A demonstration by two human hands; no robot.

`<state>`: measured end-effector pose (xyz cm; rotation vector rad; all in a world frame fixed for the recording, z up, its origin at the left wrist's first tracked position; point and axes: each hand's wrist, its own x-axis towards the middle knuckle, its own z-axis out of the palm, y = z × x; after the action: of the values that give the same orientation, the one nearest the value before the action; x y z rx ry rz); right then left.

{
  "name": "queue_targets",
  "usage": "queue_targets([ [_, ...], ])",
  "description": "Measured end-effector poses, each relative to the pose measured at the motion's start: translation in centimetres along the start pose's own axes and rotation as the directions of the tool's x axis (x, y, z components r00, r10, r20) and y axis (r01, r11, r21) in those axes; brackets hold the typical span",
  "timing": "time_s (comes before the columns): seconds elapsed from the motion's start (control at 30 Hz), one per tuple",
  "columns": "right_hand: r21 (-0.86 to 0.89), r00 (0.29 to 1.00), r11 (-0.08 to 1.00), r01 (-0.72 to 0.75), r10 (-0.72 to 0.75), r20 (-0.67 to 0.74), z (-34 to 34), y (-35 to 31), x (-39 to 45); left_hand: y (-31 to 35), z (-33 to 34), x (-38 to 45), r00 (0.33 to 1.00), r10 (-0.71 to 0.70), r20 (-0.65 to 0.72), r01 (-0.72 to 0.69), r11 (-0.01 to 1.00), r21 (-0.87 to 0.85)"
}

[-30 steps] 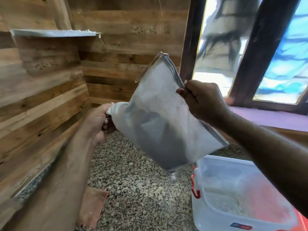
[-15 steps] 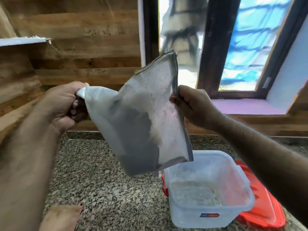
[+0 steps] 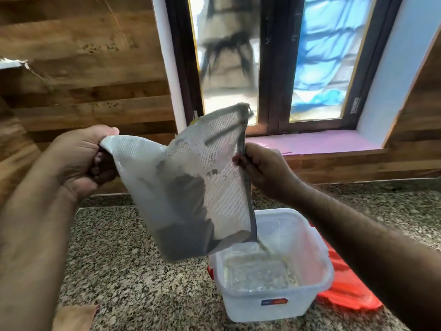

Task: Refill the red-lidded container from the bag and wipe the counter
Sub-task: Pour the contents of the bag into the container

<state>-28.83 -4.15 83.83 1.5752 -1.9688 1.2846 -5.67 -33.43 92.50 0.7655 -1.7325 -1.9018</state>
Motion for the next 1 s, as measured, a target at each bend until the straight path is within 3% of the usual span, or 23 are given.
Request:
queue_targets([
  [0.2, 0.042, 0.998, 0.997, -0.058, 0.059, -0.011, 0.3, 1.7, -2.7, -0.1, 5.8, -2.4, 0.99, 0.073, -0.122, -0.074, 0.997, 0.001],
  [1.0, 0.137, 0.964, 0.954, -0.266, 0.262, 0.042, -0.8, 5.5, -9.0, 0.0, 13.4, -2.1, 0.993, 0.106, -0.042, -0.094, 0.97, 0.223],
])
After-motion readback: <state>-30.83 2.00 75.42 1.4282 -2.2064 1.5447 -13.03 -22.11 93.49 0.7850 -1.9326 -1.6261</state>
